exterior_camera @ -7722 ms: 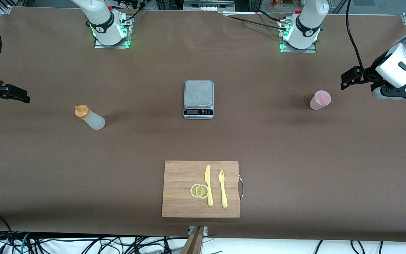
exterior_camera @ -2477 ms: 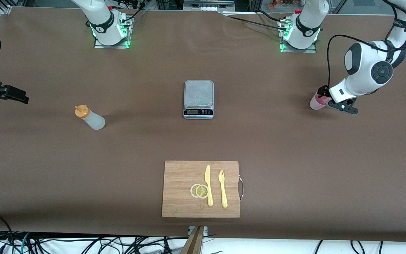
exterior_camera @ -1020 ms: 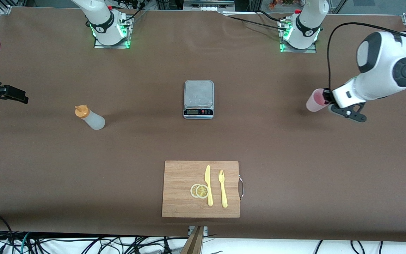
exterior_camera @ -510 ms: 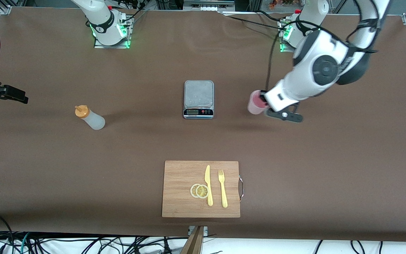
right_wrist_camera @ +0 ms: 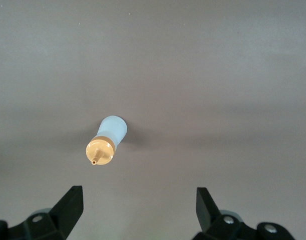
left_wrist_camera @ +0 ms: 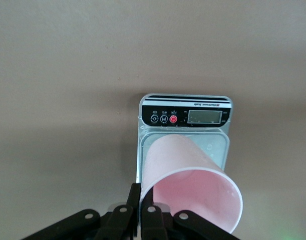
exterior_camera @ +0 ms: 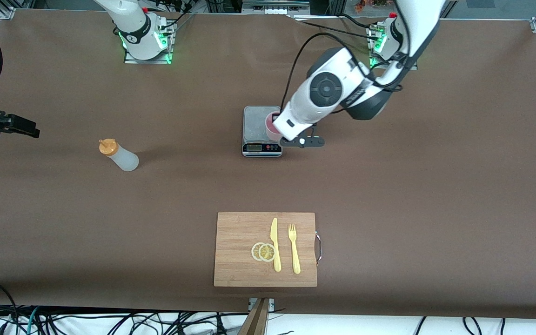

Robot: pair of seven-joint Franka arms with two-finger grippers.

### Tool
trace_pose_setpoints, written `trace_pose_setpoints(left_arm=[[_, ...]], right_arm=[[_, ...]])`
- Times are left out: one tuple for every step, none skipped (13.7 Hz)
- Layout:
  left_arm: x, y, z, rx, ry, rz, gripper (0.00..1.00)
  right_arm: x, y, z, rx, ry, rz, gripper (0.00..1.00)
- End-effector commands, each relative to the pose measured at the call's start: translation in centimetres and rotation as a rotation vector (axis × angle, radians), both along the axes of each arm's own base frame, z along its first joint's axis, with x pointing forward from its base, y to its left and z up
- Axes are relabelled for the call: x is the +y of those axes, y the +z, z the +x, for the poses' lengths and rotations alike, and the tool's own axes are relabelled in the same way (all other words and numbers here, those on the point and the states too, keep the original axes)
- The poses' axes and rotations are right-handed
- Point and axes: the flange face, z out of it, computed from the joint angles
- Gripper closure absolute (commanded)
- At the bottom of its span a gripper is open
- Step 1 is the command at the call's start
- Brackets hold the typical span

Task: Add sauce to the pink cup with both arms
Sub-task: 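Carry the pink cup with the left gripper onto the scale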

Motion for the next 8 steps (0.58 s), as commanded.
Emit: trace_pose_setpoints(left_arm=[[-2.4, -2.2, -0.8, -0.015, 0.025, 0.058, 1.00], [-4.2, -2.9, -2.6, -0.016, -0.005, 0.055, 1.00], [-4.9, -3.5, -3.6, -0.007, -0.020, 0.062, 1.00], [-5.1, -4.4, -4.0, 0.007, -0.025, 0.066, 1.00], [-5.5, -4.5, -4.4, 0.008, -0.034, 0.065, 1.00], [-5.9, -4.8, -4.9, 0.011, -0.043, 0.068, 1.00], [-6.0, -5.5, -5.0, 0.022, -0.046, 0.070, 1.00], [-5.9, -6.1, -4.8, 0.030, -0.041, 0.070, 1.00]], right_arm=[[-0.2, -0.1, 0.3, 0.009, -0.019, 0.001, 0.00], [-0.3, -0.5, 0.5, 0.016, -0.011, 0.001, 0.00], [-0.4, -0.6, 0.5, 0.018, -0.011, 0.000, 0.00], [-0.4, -0.7, 0.5, 0.019, -0.011, 0.000, 0.00], [-0.4, -0.8, 0.5, 0.021, -0.008, 0.000, 0.00], [-0.4, -0.8, 0.6, 0.024, -0.003, -0.008, 0.00], [-0.4, -1.0, 0.6, 0.027, -0.005, -0.009, 0.00], [-0.3, -1.5, 0.8, 0.033, -0.003, -0.008, 0.00]])
